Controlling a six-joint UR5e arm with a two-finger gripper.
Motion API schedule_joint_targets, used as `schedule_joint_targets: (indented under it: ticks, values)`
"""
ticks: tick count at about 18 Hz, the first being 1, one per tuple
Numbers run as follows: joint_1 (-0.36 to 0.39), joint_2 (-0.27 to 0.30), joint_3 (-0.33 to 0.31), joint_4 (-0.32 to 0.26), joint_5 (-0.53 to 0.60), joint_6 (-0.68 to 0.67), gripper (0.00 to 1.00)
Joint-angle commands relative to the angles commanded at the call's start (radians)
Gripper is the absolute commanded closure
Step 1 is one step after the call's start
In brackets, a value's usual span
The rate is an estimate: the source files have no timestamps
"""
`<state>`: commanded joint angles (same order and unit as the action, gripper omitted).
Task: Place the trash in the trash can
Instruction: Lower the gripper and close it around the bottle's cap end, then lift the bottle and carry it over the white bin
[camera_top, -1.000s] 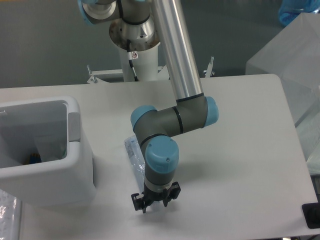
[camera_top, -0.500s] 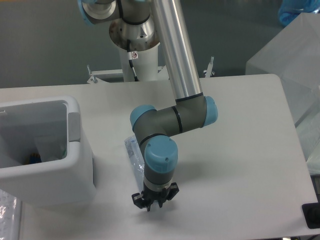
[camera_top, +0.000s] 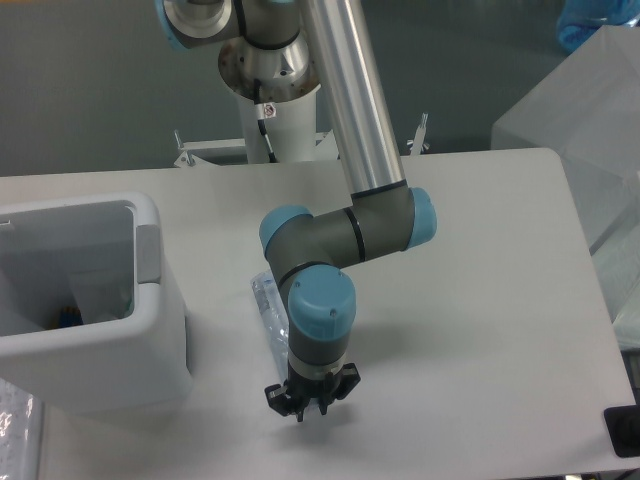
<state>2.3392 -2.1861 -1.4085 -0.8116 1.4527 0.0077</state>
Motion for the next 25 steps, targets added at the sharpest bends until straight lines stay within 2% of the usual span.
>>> schedule_joint_targets:
  ticks: [2, 4, 6, 7, 12, 20, 25]
  values:
    - [0.031, 0.049, 0.042, 0.014, -0.009, -0.002, 0.71]
    - [0.032, 0.088, 0.071, 0.093, -0.053, -0.005, 0.71]
    - [0.029, 0.092, 0.103, 0.184, -0.090, -0.034, 0.70]
    - [0.025, 0.094, 0.130, 0.196, -0.095, -0.058, 0.70]
    - [0.014, 0.160, 0.227, 0.203, -0.144, -0.074, 0.70]
    - [-0.020, 0.293, 0.237, 0.203, -0.193, -0.074, 0.71]
    - [-0.086, 0.328, 0.227, 0.201, -0.193, -0.074, 0.71]
